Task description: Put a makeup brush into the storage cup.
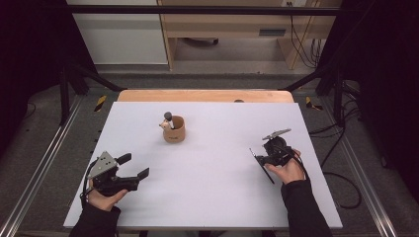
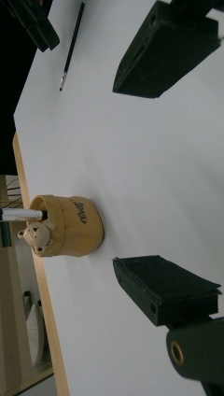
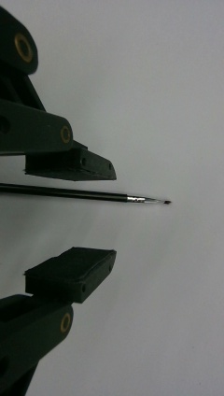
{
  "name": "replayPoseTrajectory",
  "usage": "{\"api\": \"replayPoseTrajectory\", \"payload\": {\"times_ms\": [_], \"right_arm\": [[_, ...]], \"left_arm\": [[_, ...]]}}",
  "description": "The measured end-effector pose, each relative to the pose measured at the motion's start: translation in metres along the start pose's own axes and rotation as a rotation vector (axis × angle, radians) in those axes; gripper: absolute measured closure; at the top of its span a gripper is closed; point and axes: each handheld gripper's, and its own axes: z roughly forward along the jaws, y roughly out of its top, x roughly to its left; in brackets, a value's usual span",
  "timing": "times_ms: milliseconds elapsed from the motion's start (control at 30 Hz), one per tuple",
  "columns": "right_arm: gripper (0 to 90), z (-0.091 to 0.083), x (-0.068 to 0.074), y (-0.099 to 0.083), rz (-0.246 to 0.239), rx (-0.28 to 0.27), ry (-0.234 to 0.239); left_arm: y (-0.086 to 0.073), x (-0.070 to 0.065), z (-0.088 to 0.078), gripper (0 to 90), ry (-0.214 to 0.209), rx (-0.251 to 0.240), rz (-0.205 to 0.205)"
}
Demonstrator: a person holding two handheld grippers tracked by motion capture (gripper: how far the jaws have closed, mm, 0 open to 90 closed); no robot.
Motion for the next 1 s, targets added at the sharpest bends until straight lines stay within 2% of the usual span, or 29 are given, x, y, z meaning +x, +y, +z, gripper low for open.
{"api": "replayPoseTrajectory", "payload": {"times_ms": [267,467,600,633,700,767,800,967,1000], "right_arm": [[58.1,0.009,0.002,0.011,-0.034,0.069,0.002],[62.0,0.018,0.003,0.013,-0.037,0.123,0.006],[65.1,0.021,0.003,0.013,-0.036,0.141,0.013],[65.9,0.023,0.003,0.012,-0.05,0.141,0.014],[67.4,0.023,0.005,0.013,-0.034,0.157,0.019],[69.0,0.026,0.004,0.012,-0.069,0.157,0.016],[69.6,0.026,0.005,0.012,-0.048,0.172,0.025],[74.1,0.029,0.006,0.011,-0.07,0.189,0.024],[75.4,0.029,0.008,0.012,-0.056,0.197,0.031]], "left_arm": [[0.0,0.0,0.0,12.6,-0.003,0.001,0.0],[0.0,0.0,0.001,12.6,-0.004,0.003,0.0],[0.0,0.0,0.001,12.6,-0.004,0.005,0.0],[0.0,0.0,0.001,12.6,-0.004,0.006,0.0],[0.0,0.0,0.002,12.6,-0.004,0.006,0.001],[0.0,0.0,0.002,12.6,-0.004,0.007,0.001],[0.0,0.0,0.002,12.6,-0.004,0.008,0.002],[0.0,0.0,0.002,12.6,-0.003,0.01,0.003],[0.0,0.0,0.002,12.6,-0.004,0.01,0.003]]}}
